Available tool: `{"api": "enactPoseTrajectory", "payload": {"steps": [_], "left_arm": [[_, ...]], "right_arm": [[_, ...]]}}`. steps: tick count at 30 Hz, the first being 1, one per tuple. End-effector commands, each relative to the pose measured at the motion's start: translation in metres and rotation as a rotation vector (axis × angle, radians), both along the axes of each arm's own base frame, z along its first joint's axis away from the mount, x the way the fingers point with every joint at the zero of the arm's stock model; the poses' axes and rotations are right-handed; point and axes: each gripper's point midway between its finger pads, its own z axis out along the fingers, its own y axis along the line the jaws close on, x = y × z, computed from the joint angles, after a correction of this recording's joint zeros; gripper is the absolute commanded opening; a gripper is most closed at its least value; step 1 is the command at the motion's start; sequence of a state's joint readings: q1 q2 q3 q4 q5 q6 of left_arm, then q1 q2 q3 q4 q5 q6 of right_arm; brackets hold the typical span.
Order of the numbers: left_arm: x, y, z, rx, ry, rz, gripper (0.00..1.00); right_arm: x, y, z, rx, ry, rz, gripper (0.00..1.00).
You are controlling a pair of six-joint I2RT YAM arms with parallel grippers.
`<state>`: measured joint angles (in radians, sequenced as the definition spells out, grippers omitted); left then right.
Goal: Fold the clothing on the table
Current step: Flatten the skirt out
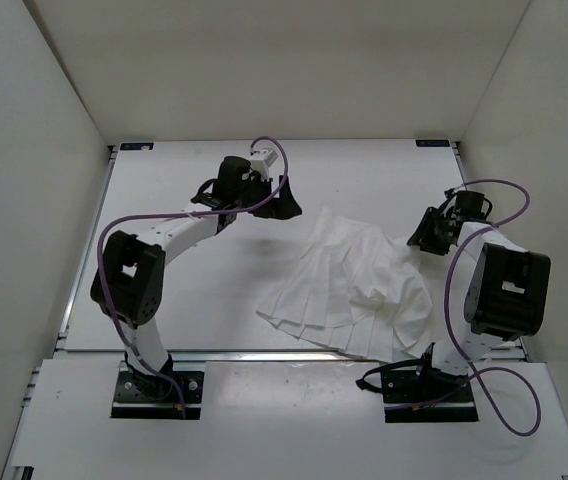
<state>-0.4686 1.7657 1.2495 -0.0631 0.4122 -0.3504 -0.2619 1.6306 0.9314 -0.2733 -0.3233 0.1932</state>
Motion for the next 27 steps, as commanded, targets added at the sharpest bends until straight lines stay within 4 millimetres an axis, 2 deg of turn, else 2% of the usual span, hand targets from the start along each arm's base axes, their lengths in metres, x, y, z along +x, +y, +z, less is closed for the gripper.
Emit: {"api": "enactPoseTrajectory", "payload": {"steps": [1,3,5,6,8,9,12,14,15,18,20,22,24,27], "left_arm": [[0.005,-0.02,0.005,-0.036,-0.025,-0.03,0.98],[0.008,-0.034,0.006,-0.043,-0.029,-0.054,0.99],[0.007,-0.046,-0.002,-0.027,-0.015,-0.071,0.99],[0.013,-0.049,0.001,-0.024,-0.036,-0.068,0.99],[0.014,-0.057,-0.01,-0.015,-0.025,-0.075,0.98],[0.016,-0.063,-0.005,-0.025,-0.031,-0.077,0.99],[0.024,-0.066,-0.016,-0.012,-0.013,-0.061,0.99],[0.029,-0.073,-0.022,0.008,-0.033,-0.056,0.99],[0.036,-0.071,-0.023,0.025,-0.051,-0.033,0.99],[0.047,-0.071,-0.036,0.065,-0.062,0.009,0.98],[0.053,-0.068,-0.043,0.077,-0.062,0.036,0.99],[0.06,-0.056,-0.054,0.097,-0.042,0.079,0.98],[0.063,-0.054,-0.056,0.081,-0.047,0.088,0.99],[0.062,-0.046,-0.064,0.1,-0.036,0.102,0.99]], "right_arm": [[0.015,-0.007,0.004,-0.032,-0.04,0.007,0.36],[0.02,-0.009,0.009,-0.043,-0.05,0.007,0.25],[0.019,-0.007,0.003,-0.041,-0.036,0.02,0.15],[0.024,-0.008,0.011,-0.041,-0.06,0.023,0.08],[0.03,-0.003,0.021,-0.031,-0.093,0.044,0.02],[0.031,0.004,0.024,-0.012,-0.106,0.063,0.01],[0.036,0.026,0.042,0.004,-0.166,0.14,0.02],[0.031,0.051,0.048,-0.001,-0.187,0.224,0.04],[0.03,0.057,0.052,-0.008,-0.2,0.242,0.04],[0.017,0.081,0.048,-0.023,-0.187,0.329,0.05],[0.01,0.091,0.048,0.014,-0.189,0.353,0.04],[-0.002,0.098,0.044,0.066,-0.169,0.364,0.02],[0.001,0.098,0.052,0.072,-0.203,0.367,0.02],[0.0,0.095,0.05,0.064,-0.194,0.364,0.03]]}}
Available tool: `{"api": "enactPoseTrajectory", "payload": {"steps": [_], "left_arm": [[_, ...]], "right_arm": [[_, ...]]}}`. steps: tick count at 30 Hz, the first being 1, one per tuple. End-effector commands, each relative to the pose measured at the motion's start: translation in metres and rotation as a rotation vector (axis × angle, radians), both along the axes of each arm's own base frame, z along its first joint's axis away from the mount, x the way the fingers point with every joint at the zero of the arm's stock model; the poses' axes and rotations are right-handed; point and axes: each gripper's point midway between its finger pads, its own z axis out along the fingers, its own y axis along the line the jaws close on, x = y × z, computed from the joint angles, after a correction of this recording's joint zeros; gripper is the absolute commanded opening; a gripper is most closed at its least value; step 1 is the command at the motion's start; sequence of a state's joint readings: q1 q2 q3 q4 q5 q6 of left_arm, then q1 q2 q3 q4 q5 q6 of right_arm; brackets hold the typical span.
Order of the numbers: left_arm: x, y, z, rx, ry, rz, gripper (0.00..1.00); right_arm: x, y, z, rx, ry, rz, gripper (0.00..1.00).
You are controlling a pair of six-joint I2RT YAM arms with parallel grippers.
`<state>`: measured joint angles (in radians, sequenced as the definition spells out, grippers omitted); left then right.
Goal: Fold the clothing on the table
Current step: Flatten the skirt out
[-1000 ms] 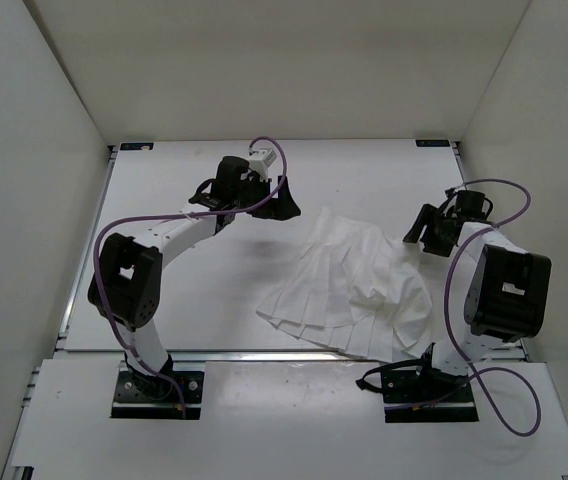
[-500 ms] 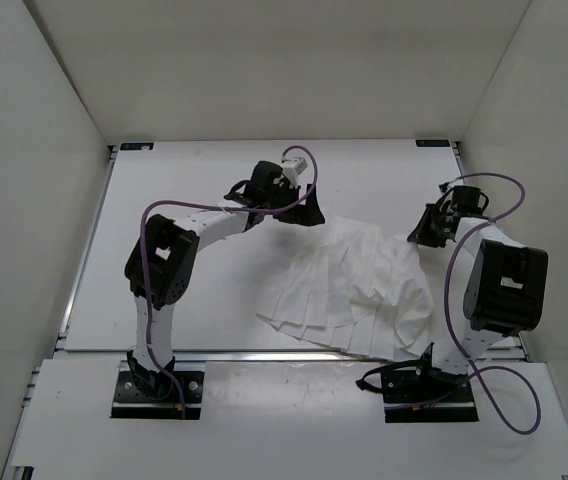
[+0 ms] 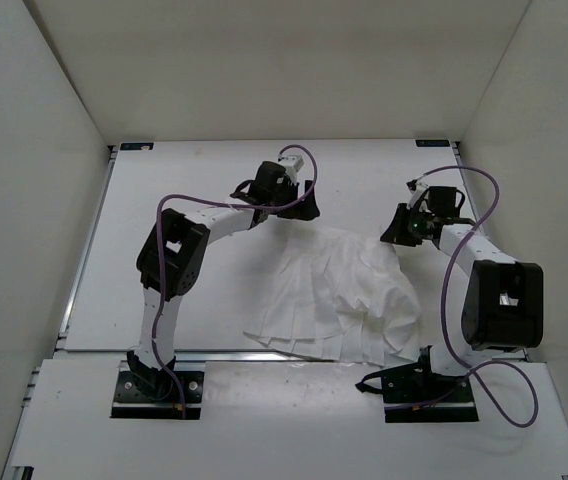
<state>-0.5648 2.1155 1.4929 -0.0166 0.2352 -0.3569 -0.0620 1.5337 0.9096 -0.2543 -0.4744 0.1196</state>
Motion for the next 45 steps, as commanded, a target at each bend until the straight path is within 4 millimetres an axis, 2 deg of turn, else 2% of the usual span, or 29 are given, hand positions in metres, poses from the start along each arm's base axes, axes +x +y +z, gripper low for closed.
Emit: {"api": "enactPoseTrajectory", "payload": {"steps": [1,2,5,9,11,13,16,17,19,21,24,25,27,29,31,33,35,36,39,40,41,42,43,44,45], "left_arm": [[0.011,0.01,0.012,-0.002,-0.051,0.044,0.99],[0.013,0.017,0.009,0.011,-0.05,0.059,0.99],[0.006,0.016,0.001,0.011,-0.027,0.048,0.96],[0.002,0.014,-0.008,0.007,0.001,0.044,0.88],[-0.003,0.01,-0.014,0.007,0.013,0.034,0.88],[-0.004,0.008,-0.012,-0.002,0.014,0.023,0.87],[-0.009,0.01,-0.025,0.013,0.048,0.029,0.83],[-0.008,0.013,-0.021,0.006,0.049,0.036,0.83],[-0.011,0.018,-0.029,0.006,0.062,0.037,0.87],[-0.01,0.02,-0.028,-0.001,0.057,0.048,0.88],[-0.015,0.019,-0.035,-0.002,0.081,0.031,0.82],[-0.011,0.016,-0.029,-0.011,0.067,0.025,0.8],[-0.012,0.012,-0.031,-0.014,0.074,0.018,0.74],[-0.01,0.007,-0.028,-0.029,0.072,0.005,0.58],[-0.011,0.005,-0.029,-0.029,0.077,-0.002,0.48],[-0.011,0.001,-0.026,-0.038,0.076,-0.018,0.34],[-0.009,0.001,-0.027,-0.034,0.077,-0.011,0.06],[-0.005,0.003,-0.022,-0.034,0.07,0.0,0.0],[0.011,0.006,0.01,-0.049,0.003,0.014,0.0],[0.022,0.01,0.031,-0.038,-0.041,0.023,0.0],[0.03,0.022,0.039,-0.012,-0.051,0.051,0.0],[0.041,0.023,0.067,-0.006,-0.096,0.054,0.0],[0.053,0.028,0.103,-0.01,-0.156,0.063,0.0],[0.063,0.037,0.123,-0.012,-0.188,0.087,0.0],[0.071,0.038,0.164,-0.031,-0.253,0.097,0.0]], "right_arm": [[0.003,0.001,0.015,0.015,-0.051,0.022,0.03],[0.006,-0.001,0.016,0.014,-0.053,0.02,0.03],[0.008,0.0,0.015,0.007,-0.04,0.03,0.03],[0.012,0.003,0.018,0.007,-0.041,0.035,0.01],[0.014,0.002,0.018,-0.004,-0.043,0.033,0.01],[0.014,0.001,0.02,-0.006,-0.045,0.032,0.01],[0.016,0.0,0.02,-0.01,-0.041,0.026,0.02],[0.016,0.0,0.018,-0.007,-0.037,0.032,0.01],[0.019,0.002,0.021,-0.011,-0.039,0.041,0.01],[0.022,-0.002,0.022,-0.023,-0.046,0.035,0.01],[0.023,-0.001,0.024,-0.016,-0.038,0.032,0.01],[0.024,-0.001,0.025,-0.024,-0.047,0.043,0.01],[0.026,-0.001,0.025,-0.023,-0.048,0.044,0.01],[0.027,0.0,0.028,-0.027,-0.056,0.044,0.0],[0.024,0.001,0.023,-0.026,-0.036,0.045,0.0],[0.028,0.0,0.028,-0.029,-0.058,0.051,0.0],[0.032,0.001,0.03,-0.035,-0.066,0.058,0.0],[0.036,-0.001,0.035,-0.041,-0.082,0.056,0.0],[0.057,-0.005,0.053,-0.046,-0.114,0.052,0.0],[0.071,-0.008,0.068,-0.054,-0.153,0.05,0.0],[0.086,-0.009,0.084,-0.055,-0.178,0.045,0.0],[0.093,-0.012,0.087,-0.056,-0.169,0.04,0.0],[0.106,-0.016,0.117,-0.071,-0.227,0.037,0.0],[0.123,-0.019,0.152,-0.087,-0.304,0.035,0.0],[0.127,-0.021,0.162,-0.092,-0.307,0.027,0.0]]}}
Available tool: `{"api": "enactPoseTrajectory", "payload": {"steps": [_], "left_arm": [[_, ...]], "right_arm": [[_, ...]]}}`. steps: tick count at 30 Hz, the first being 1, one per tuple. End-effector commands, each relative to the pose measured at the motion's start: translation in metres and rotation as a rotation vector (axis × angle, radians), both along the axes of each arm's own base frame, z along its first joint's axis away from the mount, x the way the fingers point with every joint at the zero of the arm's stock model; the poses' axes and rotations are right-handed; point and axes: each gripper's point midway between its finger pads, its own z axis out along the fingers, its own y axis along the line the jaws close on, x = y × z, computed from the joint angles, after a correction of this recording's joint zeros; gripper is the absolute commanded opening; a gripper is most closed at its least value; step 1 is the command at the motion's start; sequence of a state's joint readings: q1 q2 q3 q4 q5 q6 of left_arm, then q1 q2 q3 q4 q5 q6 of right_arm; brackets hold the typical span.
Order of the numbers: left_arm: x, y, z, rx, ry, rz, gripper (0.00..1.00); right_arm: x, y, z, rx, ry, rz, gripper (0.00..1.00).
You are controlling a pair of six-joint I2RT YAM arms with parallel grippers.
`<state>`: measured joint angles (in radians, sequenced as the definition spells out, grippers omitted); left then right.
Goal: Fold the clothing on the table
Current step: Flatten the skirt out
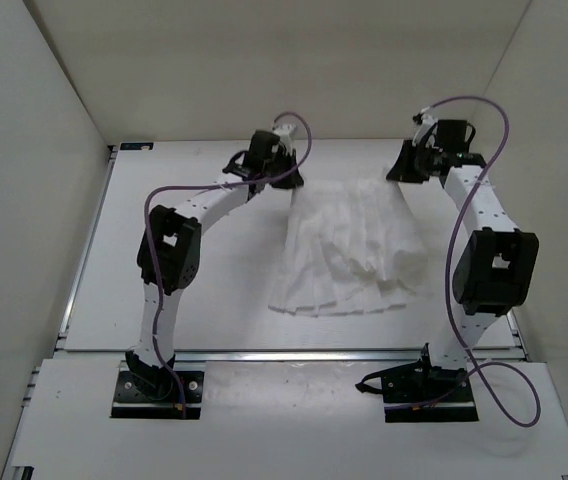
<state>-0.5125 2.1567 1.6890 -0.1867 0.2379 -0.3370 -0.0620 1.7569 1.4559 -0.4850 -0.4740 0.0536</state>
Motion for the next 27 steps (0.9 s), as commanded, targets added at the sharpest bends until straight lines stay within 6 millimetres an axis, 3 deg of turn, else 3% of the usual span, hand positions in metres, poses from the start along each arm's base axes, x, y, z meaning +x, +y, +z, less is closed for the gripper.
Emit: {"api": "enactPoseTrajectory", "payload": {"steps": [1,2,3,6,7,8,9,10,11,12,13,14,15,16,17,18,19,20,21,22,23,24,27], "left_arm": [[0.043,0.031,0.184,-0.064,-0.348,0.068,0.0],[0.041,0.039,0.214,-0.063,-0.408,0.085,0.0],[0.039,0.049,0.263,-0.08,-0.507,0.126,0.0],[0.017,0.079,0.362,-0.091,-0.733,0.206,0.0],[0.014,0.085,0.373,-0.081,-0.772,0.22,0.0],[0.005,0.09,0.375,-0.062,-0.788,0.215,0.0],[-0.008,0.098,0.393,-0.07,-0.833,0.223,0.0],[-0.006,0.102,0.373,-0.032,-0.814,0.215,0.0],[-0.013,0.105,0.354,-0.004,-0.787,0.202,0.0],[-0.023,0.116,0.359,-0.001,-0.796,0.216,0.0],[-0.032,0.12,0.333,0.02,-0.742,0.208,0.0],[-0.037,0.121,0.298,0.05,-0.689,0.195,0.0],[-0.055,0.127,0.299,0.046,-0.698,0.191,0.0],[-0.073,0.131,0.278,0.049,-0.681,0.182,0.0],[-0.083,0.133,0.232,0.077,-0.605,0.163,0.0],[-0.103,0.14,0.21,0.085,-0.572,0.16,0.0],[-0.117,0.147,0.209,0.073,-0.573,0.167,0.0],[-0.13,0.152,0.171,0.104,-0.487,0.158,0.0],[-0.146,0.155,0.152,0.1,-0.446,0.144,0.0],[-0.161,0.155,0.151,0.085,-0.432,0.132,0.0],[-0.178,0.155,0.136,0.087,-0.392,0.108,0.0],[-0.188,0.158,0.116,0.109,-0.342,0.101,0.0],[-0.199,0.168,0.107,0.04,-0.293,0.129,0.0]], "right_arm": [[0.043,-0.016,0.119,-0.057,-0.281,-0.025,0.0],[0.047,-0.019,0.156,-0.071,-0.354,-0.036,0.0],[0.048,-0.02,0.189,-0.079,-0.429,-0.054,0.01],[0.032,-0.028,0.257,-0.047,-0.615,-0.094,0.0],[0.03,-0.032,0.276,-0.041,-0.697,-0.097,0.0],[0.017,-0.029,0.276,-0.013,-0.706,-0.088,0.0],[0.009,-0.03,0.275,-0.018,-0.75,-0.081,0.0],[0.006,-0.028,0.279,-0.021,-0.796,-0.073,0.0],[-0.002,-0.024,0.267,-0.027,-0.801,-0.069,0.0],[-0.008,-0.025,0.246,-0.031,-0.767,-0.083,0.0],[-0.017,-0.022,0.242,-0.029,-0.761,-0.075,0.0],[-0.021,-0.017,0.21,-0.022,-0.7,-0.057,0.0],[-0.031,-0.013,0.176,-0.024,-0.639,-0.038,0.01],[-0.046,-0.004,0.14,-0.023,-0.576,-0.014,0.0],[-0.056,0.005,0.122,-0.02,-0.541,0.002,0.0],[-0.074,0.014,0.091,-0.019,-0.489,0.014,0.01],[-0.095,0.02,0.055,-0.014,-0.42,0.026,0.0],[-0.106,0.026,0.052,-0.005,-0.419,0.036,0.0],[-0.126,0.04,0.022,0.011,-0.351,0.068,0.0],[-0.142,0.042,0.007,0.018,-0.318,0.071,0.0],[-0.156,0.05,-0.004,0.032,-0.287,0.086,0.0],[-0.164,0.052,-0.007,0.034,-0.272,0.09,0.0],[-0.174,0.055,-0.01,0.063,-0.265,0.096,0.01]]}}
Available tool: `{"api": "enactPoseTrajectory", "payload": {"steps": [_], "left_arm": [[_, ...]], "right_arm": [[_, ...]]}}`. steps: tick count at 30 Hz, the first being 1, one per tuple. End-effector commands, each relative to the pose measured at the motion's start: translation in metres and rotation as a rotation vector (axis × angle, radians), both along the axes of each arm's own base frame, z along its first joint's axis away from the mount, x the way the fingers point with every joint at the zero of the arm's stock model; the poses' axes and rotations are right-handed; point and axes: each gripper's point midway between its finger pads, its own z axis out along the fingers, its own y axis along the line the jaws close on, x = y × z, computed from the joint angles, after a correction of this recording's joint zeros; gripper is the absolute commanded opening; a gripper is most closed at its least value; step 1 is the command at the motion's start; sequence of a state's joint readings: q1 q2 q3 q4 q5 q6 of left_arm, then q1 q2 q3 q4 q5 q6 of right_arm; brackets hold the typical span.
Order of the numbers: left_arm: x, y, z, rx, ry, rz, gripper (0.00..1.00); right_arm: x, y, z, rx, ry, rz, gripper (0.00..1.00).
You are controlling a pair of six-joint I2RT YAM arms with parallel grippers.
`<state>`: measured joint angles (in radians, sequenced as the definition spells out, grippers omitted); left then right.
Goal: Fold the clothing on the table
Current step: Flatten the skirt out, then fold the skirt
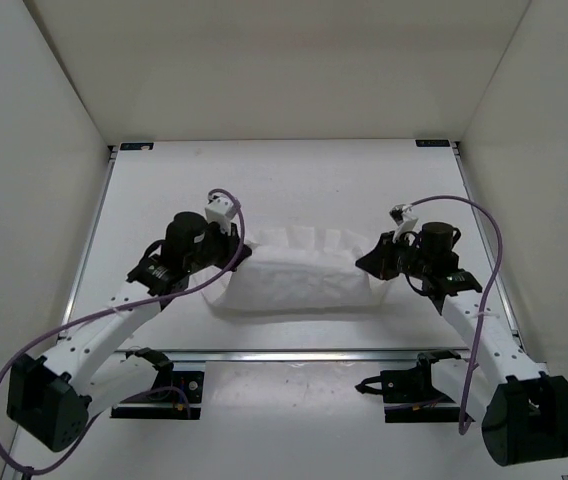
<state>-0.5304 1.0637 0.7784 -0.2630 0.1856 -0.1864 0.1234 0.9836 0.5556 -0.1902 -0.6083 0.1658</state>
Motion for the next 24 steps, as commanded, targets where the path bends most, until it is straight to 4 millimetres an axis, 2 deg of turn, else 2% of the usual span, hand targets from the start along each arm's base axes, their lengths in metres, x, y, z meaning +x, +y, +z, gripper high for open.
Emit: {"api": "enactPoseTrajectory", "payload": {"steps": [1,3,6,10,13,16,19,21,22,24], "left_arm": [[0.015,0.037,0.035,-0.068,-0.105,0.177,0.0],[0.018,0.038,0.031,-0.083,-0.088,0.186,0.0],[0.02,0.027,0.023,-0.061,-0.064,0.143,0.0],[0.008,0.014,0.007,-0.068,-0.009,0.08,0.0],[0.0,0.008,0.004,-0.098,0.0,0.044,0.0],[-0.004,0.007,0.002,-0.1,0.004,0.025,0.0],[-0.007,0.005,0.001,-0.108,0.023,0.018,0.0],[-0.009,0.004,-0.007,-0.114,0.043,0.024,0.0],[-0.011,0.004,-0.009,-0.125,0.055,0.027,0.0],[-0.014,0.0,-0.013,-0.137,0.069,0.021,0.0]], "right_arm": [[0.026,-0.03,0.027,-0.058,-0.155,-0.14,0.01],[0.028,-0.03,0.025,-0.043,-0.143,-0.134,0.02],[0.033,-0.022,0.025,-0.031,-0.13,-0.103,0.04],[0.029,-0.015,0.009,-0.028,-0.079,-0.074,0.05],[0.023,-0.017,0.003,-0.022,-0.065,-0.081,0.11],[0.019,-0.018,0.002,-0.02,-0.081,-0.074,0.33],[0.016,-0.017,0.003,-0.005,-0.092,-0.078,0.44],[0.015,-0.013,0.002,0.01,-0.087,-0.063,0.58],[0.012,-0.009,-0.004,0.019,-0.067,-0.046,0.6],[0.011,-0.005,-0.006,0.022,-0.057,-0.03,0.7]]}}
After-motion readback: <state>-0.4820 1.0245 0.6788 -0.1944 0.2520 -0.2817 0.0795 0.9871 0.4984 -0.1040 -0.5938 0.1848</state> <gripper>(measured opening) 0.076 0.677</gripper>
